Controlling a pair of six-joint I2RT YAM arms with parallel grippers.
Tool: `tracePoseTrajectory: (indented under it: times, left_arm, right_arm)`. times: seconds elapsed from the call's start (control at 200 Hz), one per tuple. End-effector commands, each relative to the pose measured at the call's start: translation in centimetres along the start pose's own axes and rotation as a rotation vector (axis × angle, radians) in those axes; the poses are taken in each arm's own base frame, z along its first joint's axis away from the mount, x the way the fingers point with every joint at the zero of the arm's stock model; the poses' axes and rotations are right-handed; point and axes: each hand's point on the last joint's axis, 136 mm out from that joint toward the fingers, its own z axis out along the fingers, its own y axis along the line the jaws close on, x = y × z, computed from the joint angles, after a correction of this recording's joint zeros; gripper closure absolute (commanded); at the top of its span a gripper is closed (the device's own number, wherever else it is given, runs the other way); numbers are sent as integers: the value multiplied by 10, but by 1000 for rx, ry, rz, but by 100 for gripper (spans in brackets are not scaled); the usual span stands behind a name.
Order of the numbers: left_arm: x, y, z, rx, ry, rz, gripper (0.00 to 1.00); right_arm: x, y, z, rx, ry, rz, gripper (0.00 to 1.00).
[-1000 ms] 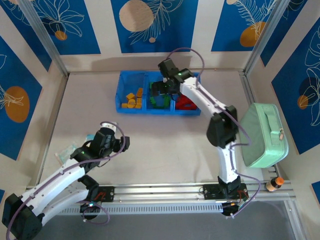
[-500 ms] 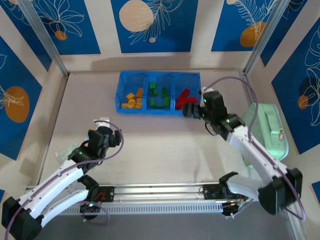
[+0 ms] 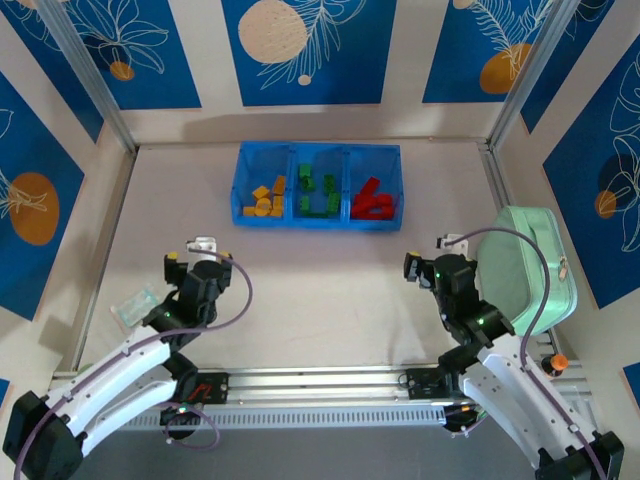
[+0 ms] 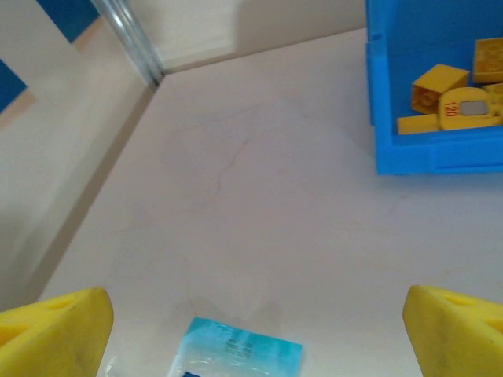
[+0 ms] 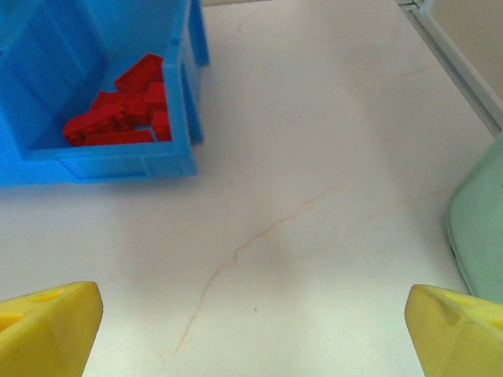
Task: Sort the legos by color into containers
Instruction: Reset both arms
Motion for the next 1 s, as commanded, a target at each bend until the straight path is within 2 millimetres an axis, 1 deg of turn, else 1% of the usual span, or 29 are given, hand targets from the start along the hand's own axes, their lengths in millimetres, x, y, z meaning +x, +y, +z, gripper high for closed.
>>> tracePoseTrajectory:
  times: [0.0, 0.1, 0.18, 0.215, 0.245, 0.31, 0.375, 0.425, 0.475, 0.555, 0.64, 0.73, 0.856, 0.996]
  left_arm:
    - [-7, 17, 1, -115, -70, 26, 5]
    - [6, 20, 4, -141, -69, 19, 5]
    - [26, 22, 6, -163, -58, 9, 5]
    - [25, 27, 5, -194, -68, -9, 5]
    - [28, 27, 4, -186, -54, -7, 5]
    - [26, 30, 1, -191, -77, -22, 5]
    - [27, 39, -3, -226, -89, -49, 4]
    - [28, 43, -6, -230, -98, -66, 3]
    - [28, 47, -9, -235, -110, -84, 0]
    - [28, 55, -13, -258, -135, -108, 0]
    - [23, 51, -12, -235, -179, -108, 0]
    - [23, 50, -10, -242, -180, -107, 0]
    - [20, 45, -4, -238, -180, -90, 0]
    - [18, 41, 4, -228, -177, -84, 0]
  right_arm:
    - [7, -1, -1, -15, 4, -38, 1]
    - [11, 6, 0, -54, -3, -53, 1]
    - [14, 0, 2, -21, -6, -54, 1]
    - [15, -2, 3, -9, -10, -53, 1]
    - [19, -3, 5, -5, -9, -56, 1]
    - [27, -2, 10, -10, -10, -61, 1]
    - [37, -2, 18, -8, -30, -59, 1]
    - [34, 0, 19, -17, -43, -74, 1]
    - [33, -5, 21, 13, -54, -63, 1]
    - [30, -9, 24, 39, -57, -53, 1]
    - [26, -10, 28, 36, -68, -51, 1]
    - [20, -10, 34, 29, -93, -46, 1]
    - [12, -22, 45, 53, -114, 1, 1]
    - [8, -32, 61, 58, -84, 66, 1]
